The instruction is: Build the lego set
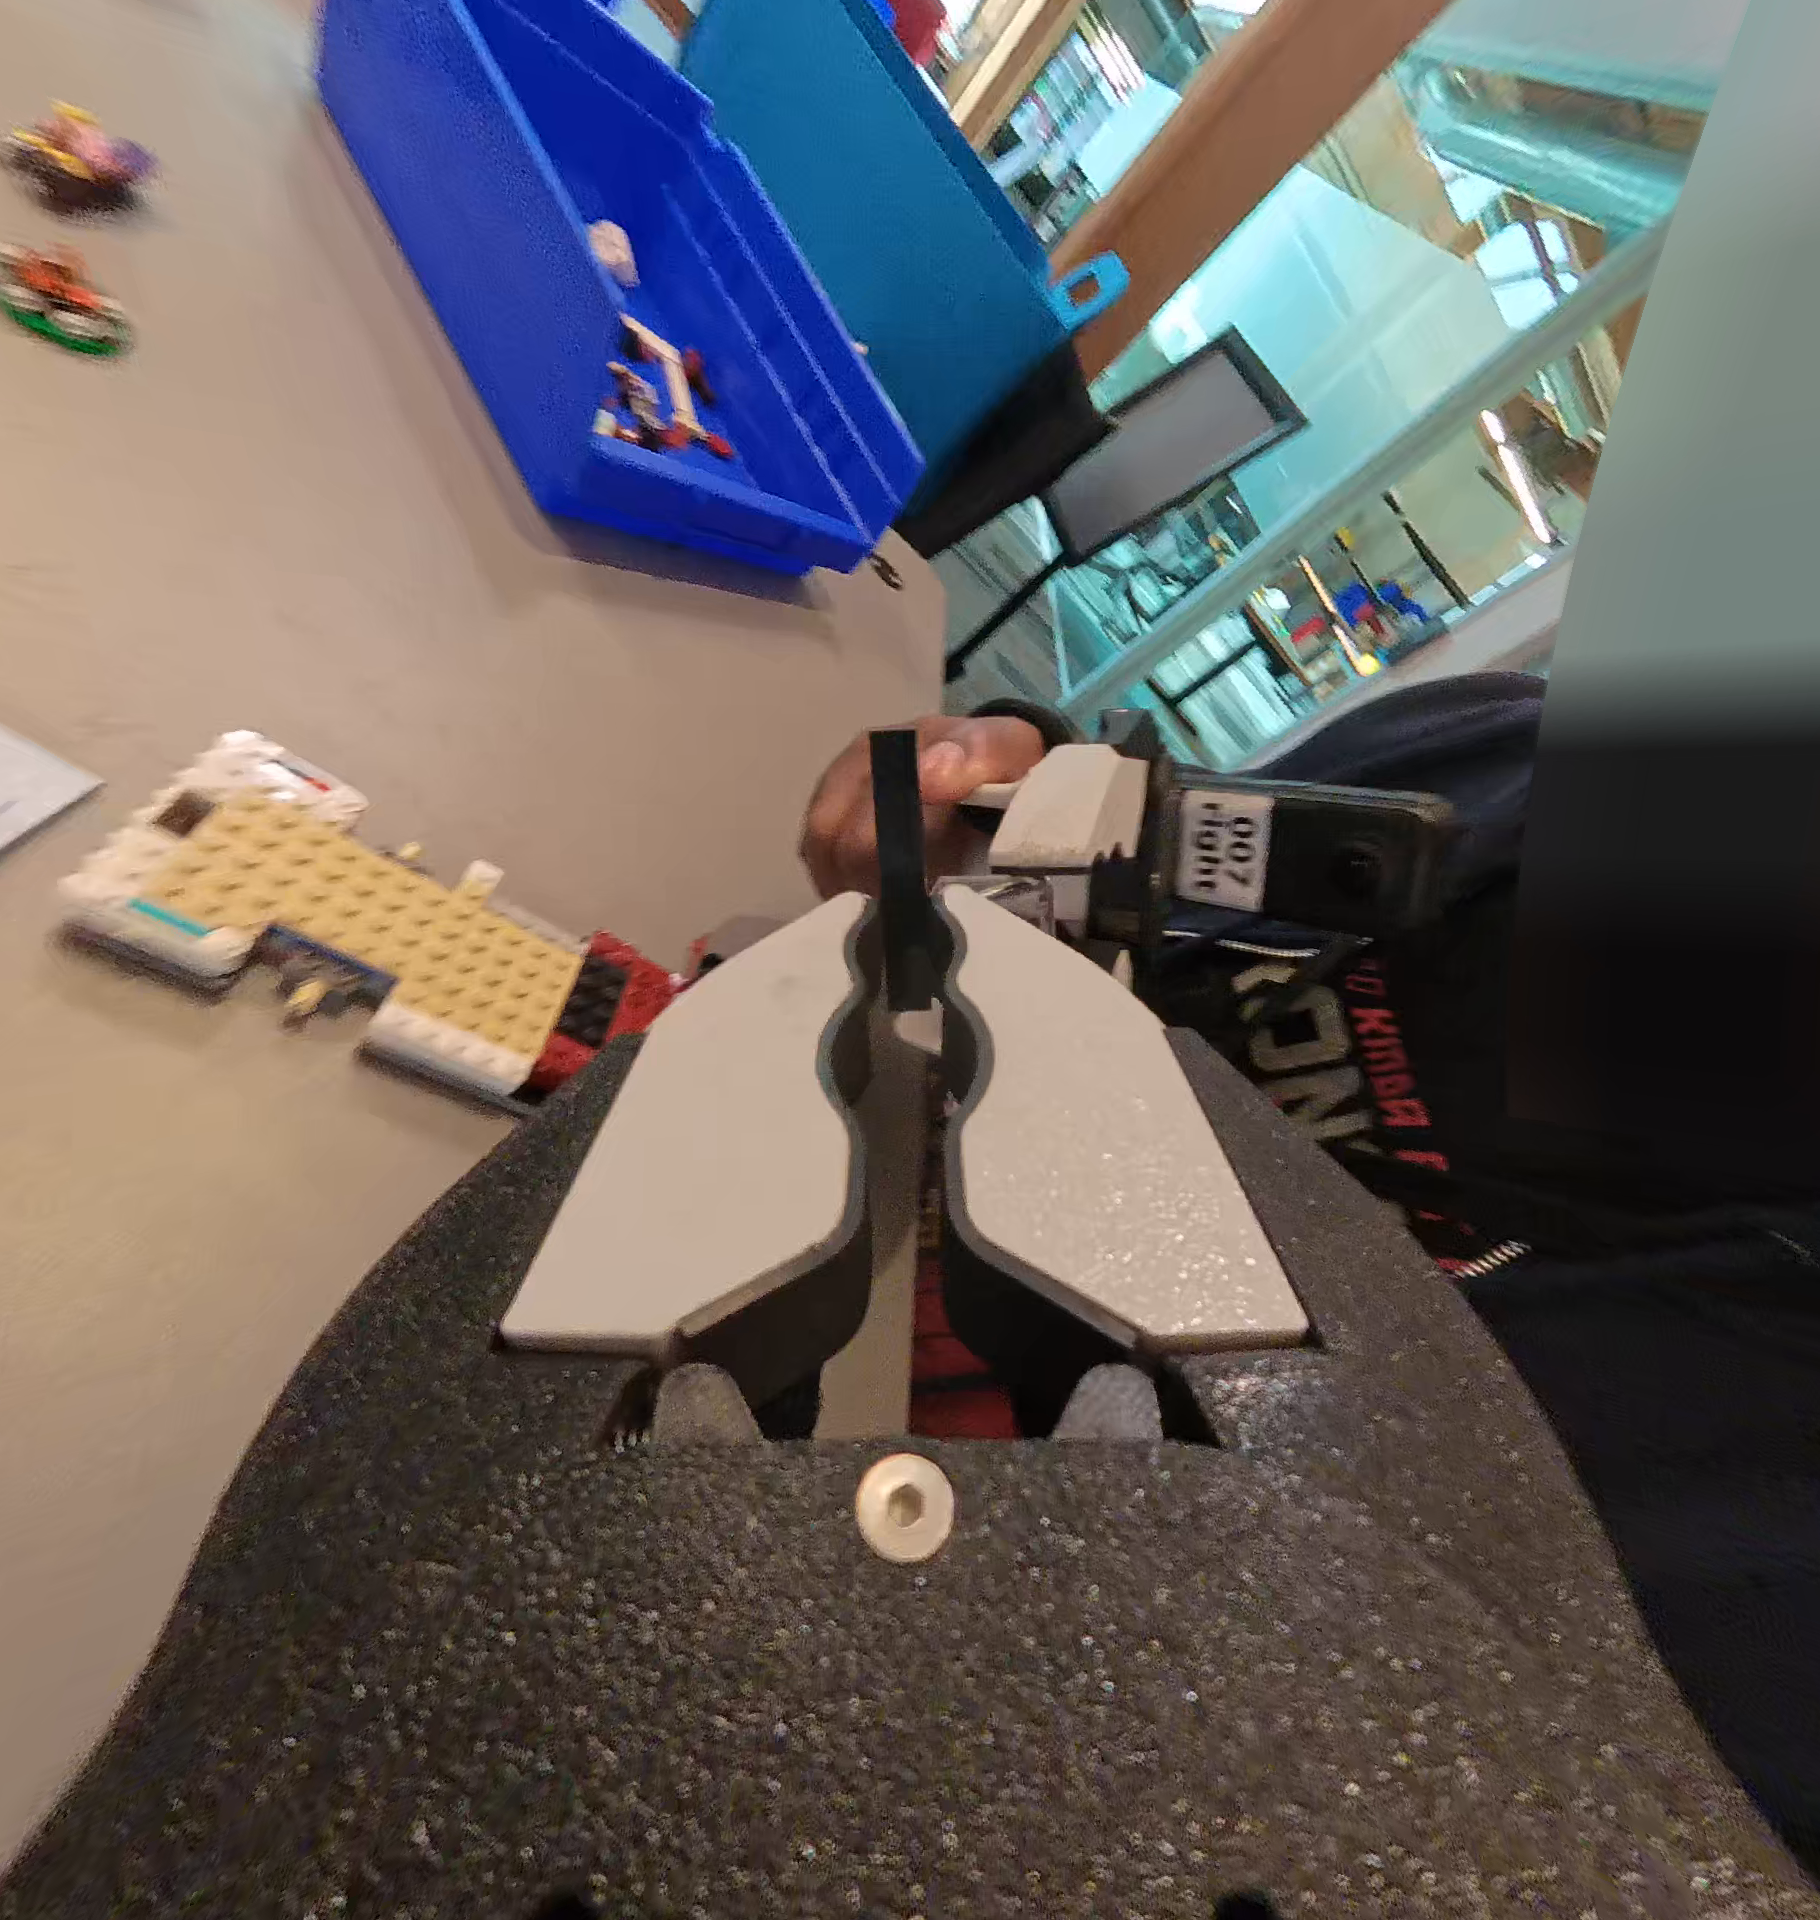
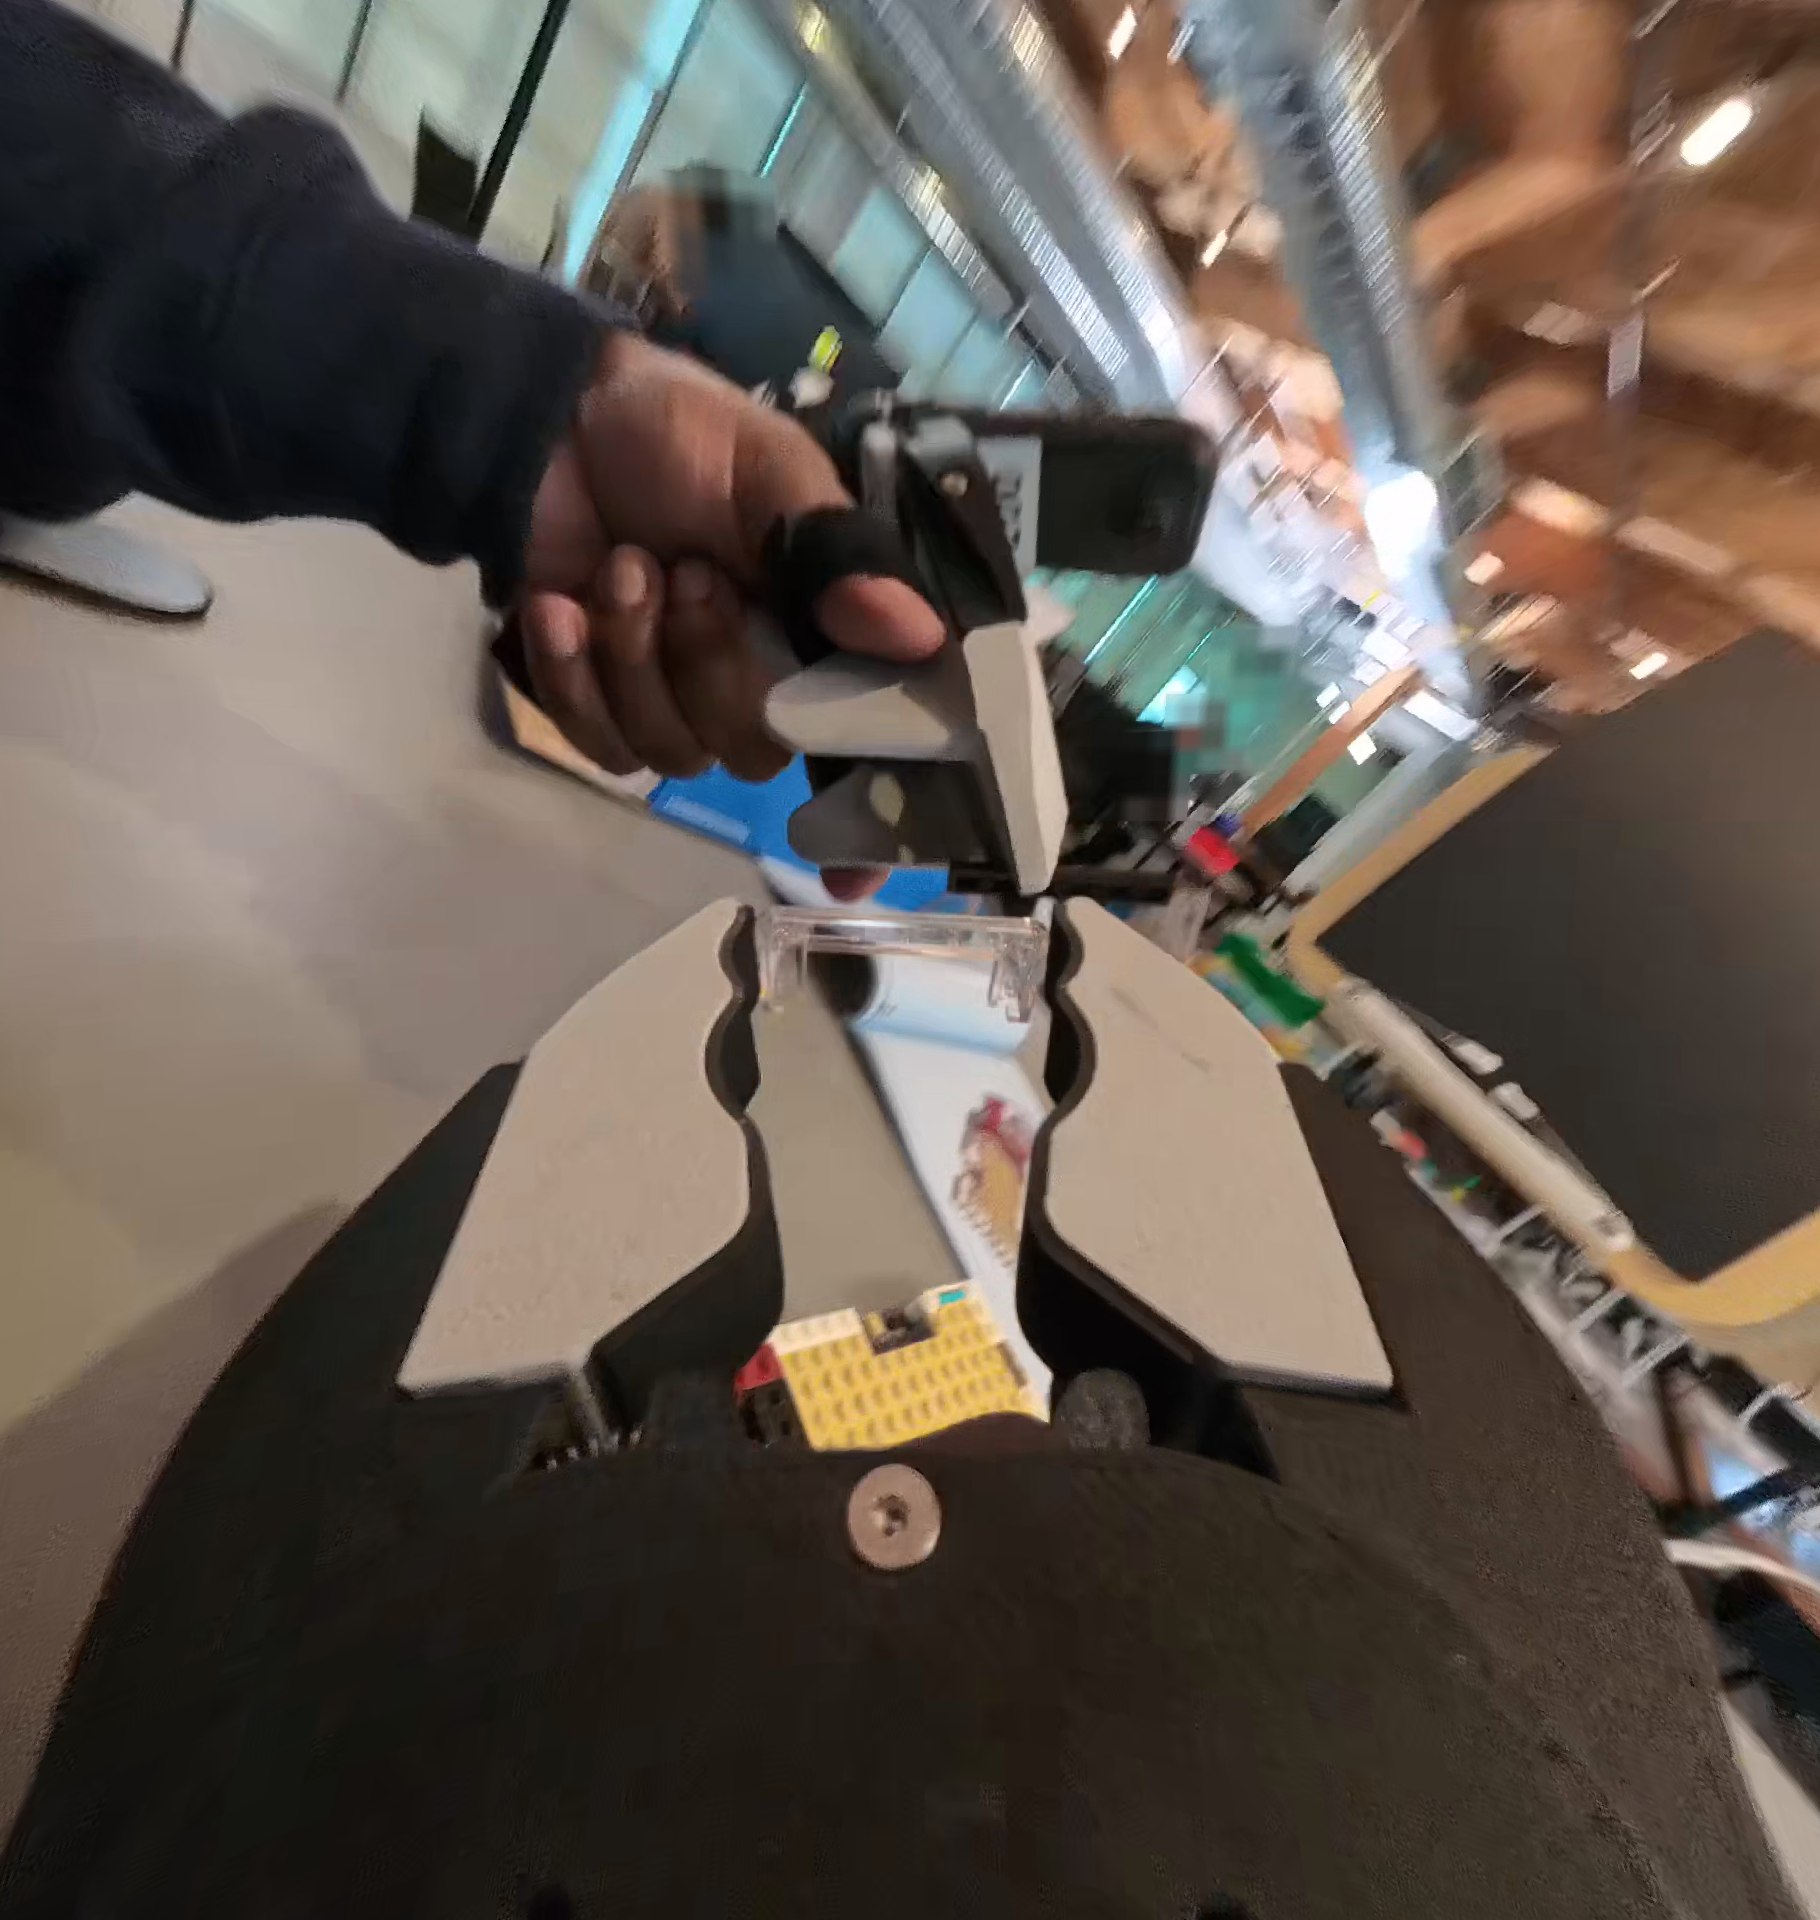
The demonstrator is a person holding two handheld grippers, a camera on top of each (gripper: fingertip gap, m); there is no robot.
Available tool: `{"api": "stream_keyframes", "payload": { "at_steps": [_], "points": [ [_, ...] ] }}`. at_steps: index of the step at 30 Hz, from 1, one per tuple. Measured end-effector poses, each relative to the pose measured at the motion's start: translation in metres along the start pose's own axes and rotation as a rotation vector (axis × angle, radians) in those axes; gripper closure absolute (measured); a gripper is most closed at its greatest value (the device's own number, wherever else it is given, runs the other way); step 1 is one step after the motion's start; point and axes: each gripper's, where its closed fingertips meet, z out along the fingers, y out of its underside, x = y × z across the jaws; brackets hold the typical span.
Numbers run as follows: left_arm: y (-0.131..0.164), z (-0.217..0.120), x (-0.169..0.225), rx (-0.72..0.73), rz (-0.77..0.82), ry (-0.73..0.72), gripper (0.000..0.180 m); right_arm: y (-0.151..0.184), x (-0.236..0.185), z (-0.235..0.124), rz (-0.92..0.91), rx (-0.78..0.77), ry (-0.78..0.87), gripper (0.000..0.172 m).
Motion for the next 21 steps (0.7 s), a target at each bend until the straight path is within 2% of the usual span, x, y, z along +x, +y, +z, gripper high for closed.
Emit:
{"api": "stream_keyframes", "payload": {
  "at_steps": [3,6,11,16,21],
  "points": [
    [0.005,-0.025,-0.028,0.062,0.023,-0.130,0.172,0.015,-0.013,0.024,0.081,-0.179,-0.118,0.118],
    [0.007,-0.049,-0.057,0.138,0.019,-0.227,0.173,0.029,-0.020,0.044,0.135,-0.307,-0.144,0.118],
    [0.011,-0.074,-0.102,0.201,0.059,-0.372,0.172,0.062,-0.047,0.070,0.004,-0.517,-0.258,0.118],
    [0.012,-0.085,-0.120,0.257,0.136,-0.415,0.172,0.075,-0.084,0.091,-0.125,-0.589,-0.399,0.118],
    [0.019,-0.095,-0.129,0.284,0.105,-0.417,0.172,0.078,-0.112,0.105,-0.143,-0.603,-0.506,0.118]
  ]
}}
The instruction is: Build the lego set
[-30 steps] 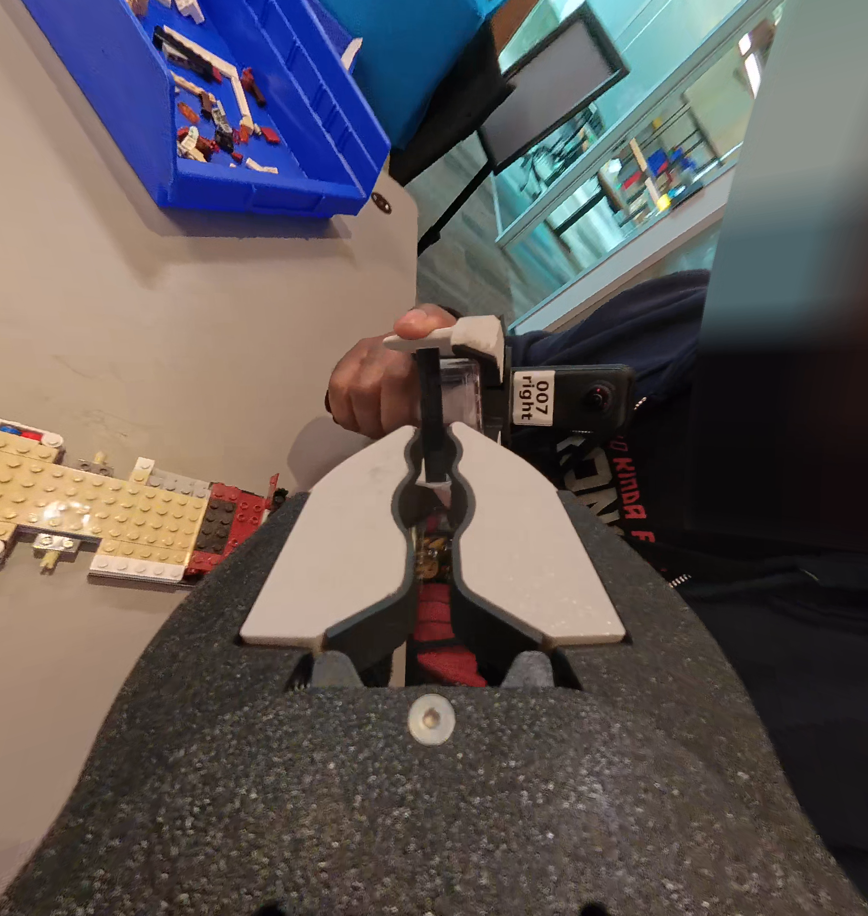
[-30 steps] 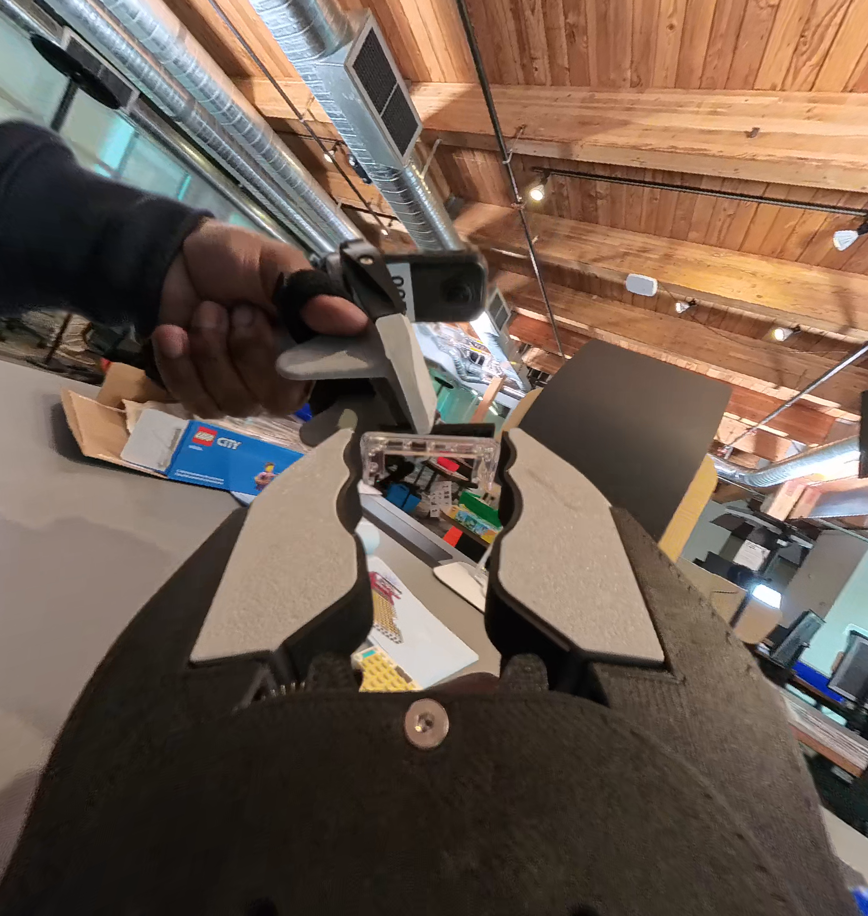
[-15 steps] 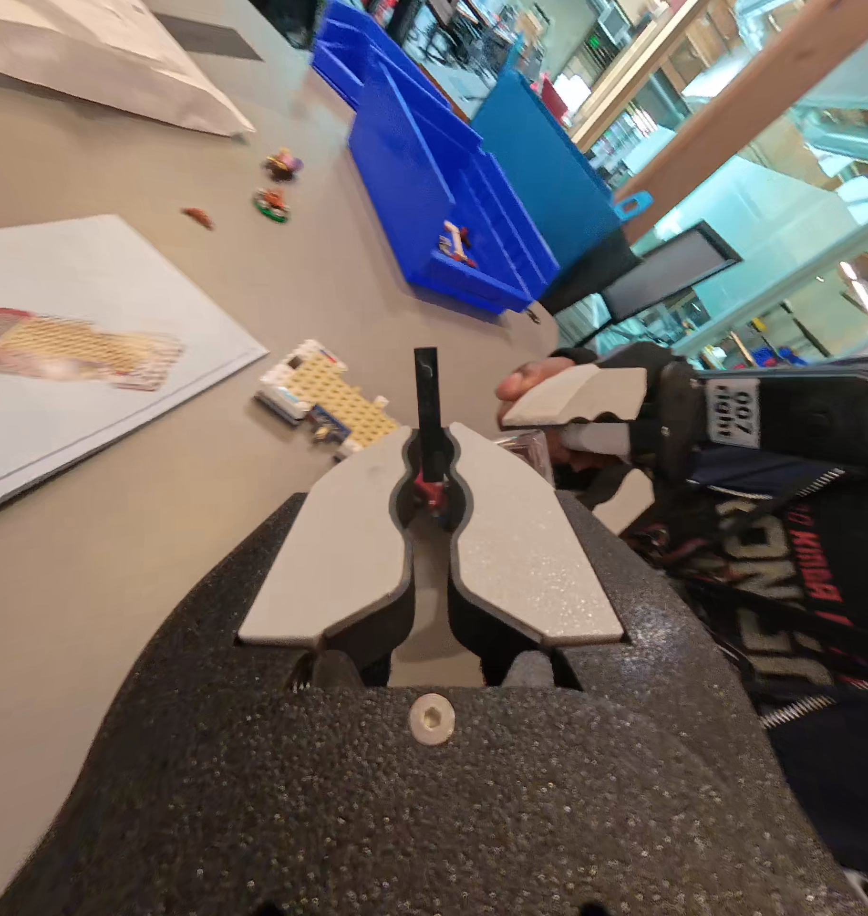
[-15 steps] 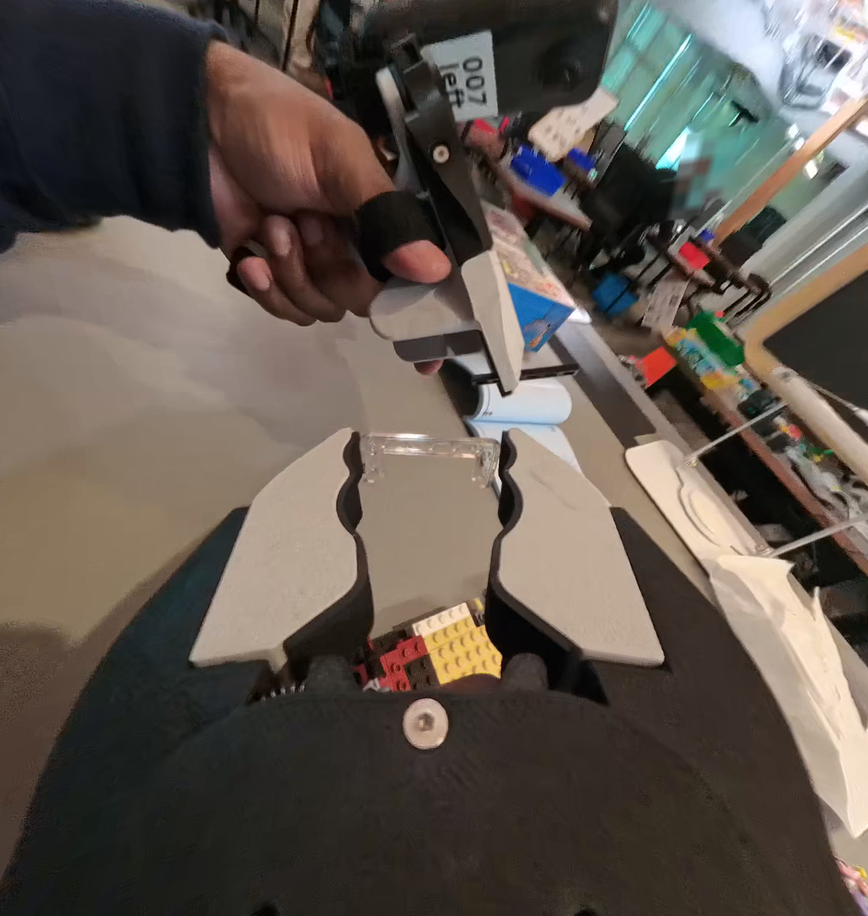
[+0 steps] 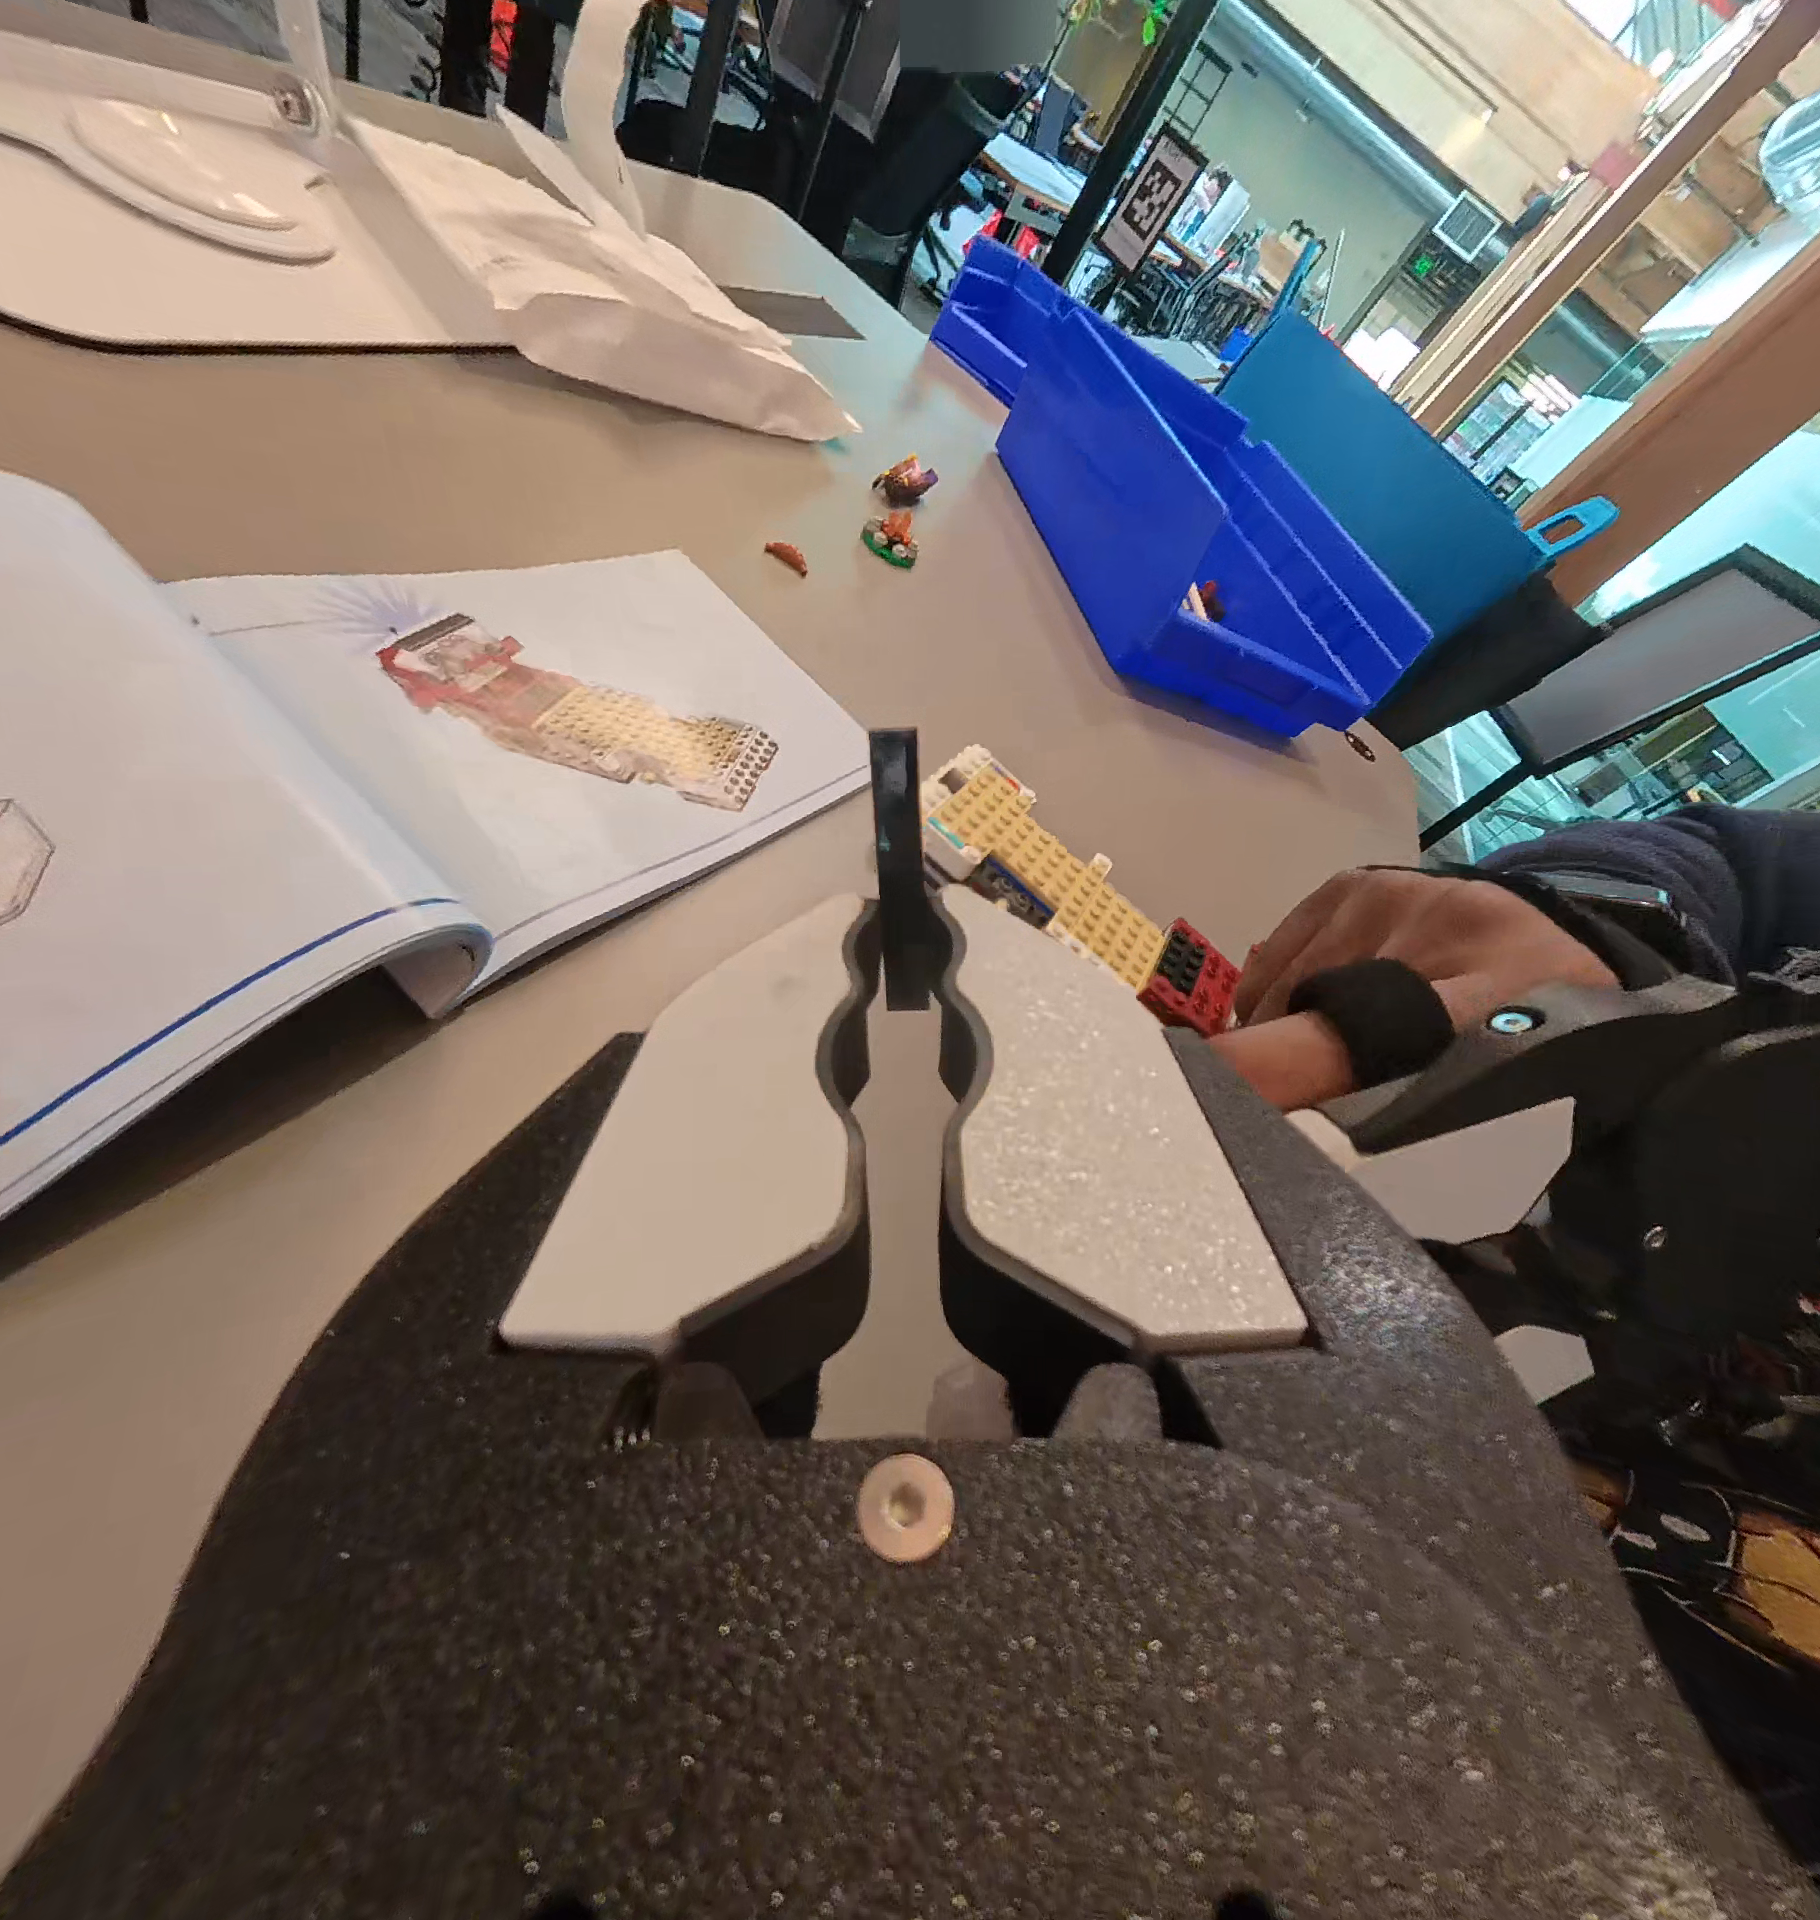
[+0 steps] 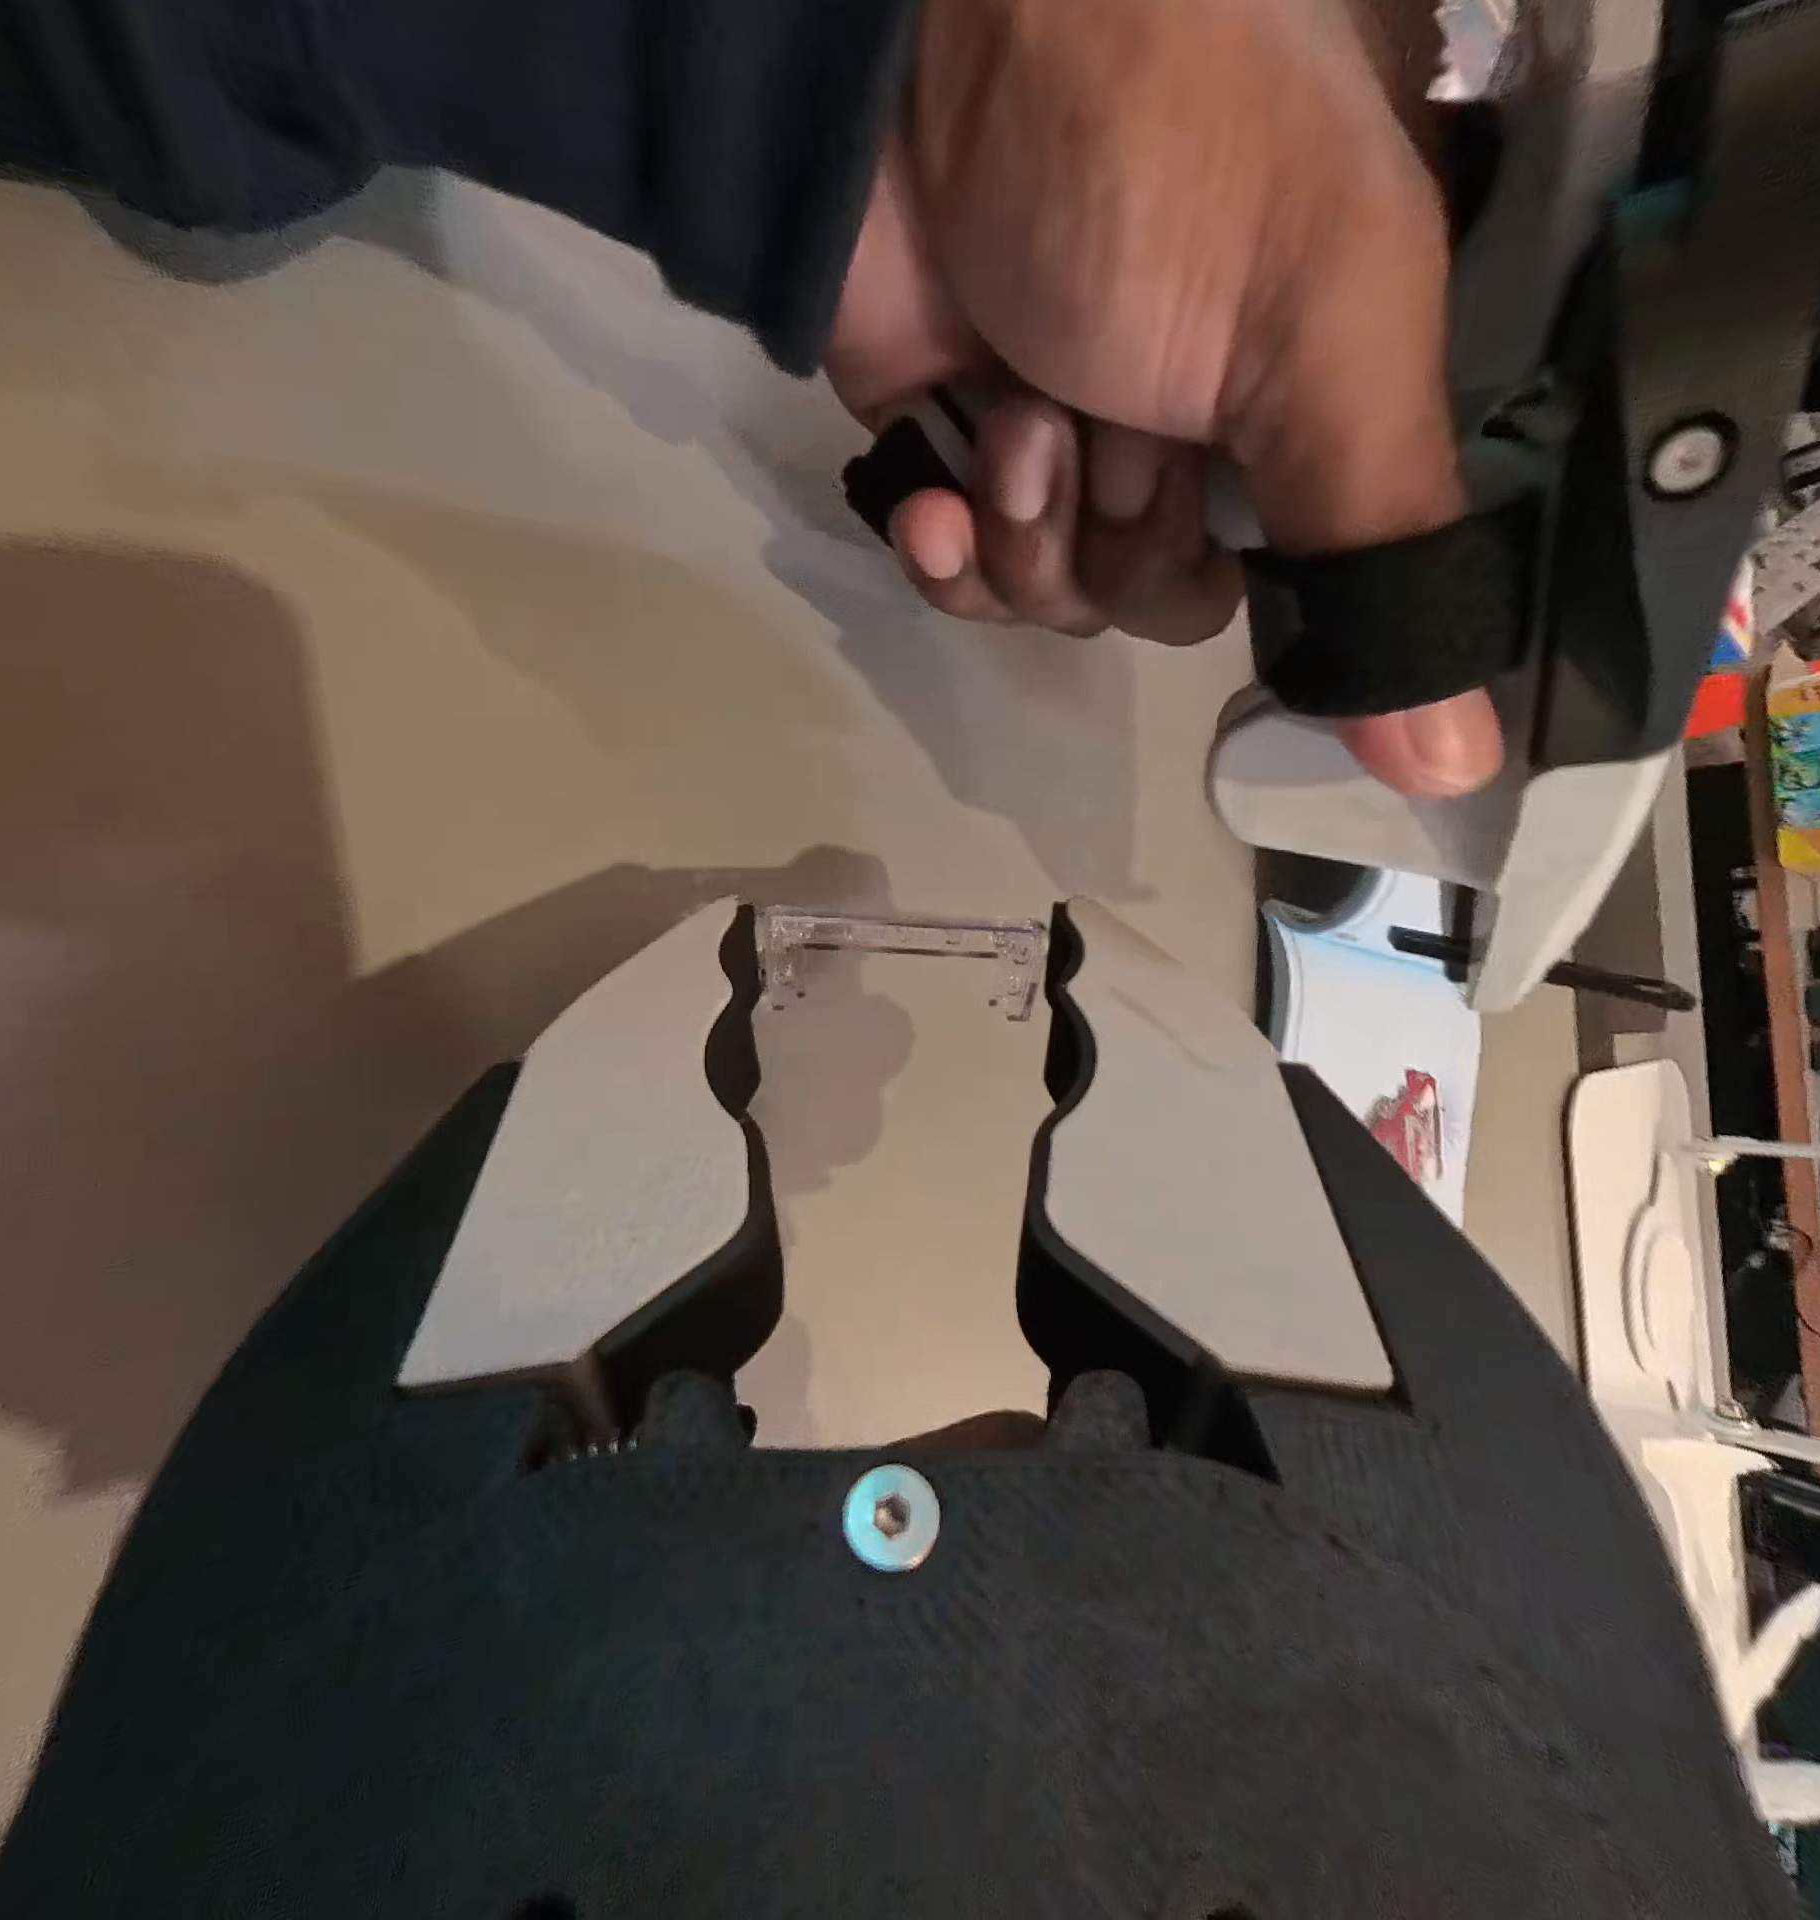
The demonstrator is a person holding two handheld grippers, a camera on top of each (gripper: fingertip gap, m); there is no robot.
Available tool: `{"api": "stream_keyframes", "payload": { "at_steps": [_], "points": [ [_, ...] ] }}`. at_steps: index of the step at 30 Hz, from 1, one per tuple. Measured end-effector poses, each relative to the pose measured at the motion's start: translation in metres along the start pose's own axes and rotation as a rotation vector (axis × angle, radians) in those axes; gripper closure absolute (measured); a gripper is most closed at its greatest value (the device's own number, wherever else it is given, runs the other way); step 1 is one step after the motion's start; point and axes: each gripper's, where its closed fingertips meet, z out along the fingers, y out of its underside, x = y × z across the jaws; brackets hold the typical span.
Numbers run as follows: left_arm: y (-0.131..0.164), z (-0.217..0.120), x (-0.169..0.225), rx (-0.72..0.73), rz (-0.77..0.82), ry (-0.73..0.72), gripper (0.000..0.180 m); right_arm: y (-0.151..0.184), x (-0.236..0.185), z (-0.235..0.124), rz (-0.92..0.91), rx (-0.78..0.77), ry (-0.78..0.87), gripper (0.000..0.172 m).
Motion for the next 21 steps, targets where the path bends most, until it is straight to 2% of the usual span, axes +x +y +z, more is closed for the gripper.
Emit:
{"api": "stream_keyframes", "payload": {
  "at_steps": [3,6,14,21],
  "points": [
    [-0.001,-0.004,-0.005,0.012,0.006,-0.024,0.172,-0.002,-0.003,0.011,0.019,-0.009,-0.026,0.118],
    [0.002,-0.003,-0.006,0.002,-0.004,-0.028,0.172,0.007,-0.007,0.018,0.039,-0.080,-0.054,0.118],
    [0.010,0.003,-0.004,-0.041,-0.003,-0.019,0.172,0.023,-0.008,0.018,0.145,-0.189,-0.105,0.118],
    [0.013,0.004,-0.008,-0.042,-0.019,-0.025,0.172,0.017,0.008,0.008,0.229,-0.138,-0.081,0.113]
  ]
}}
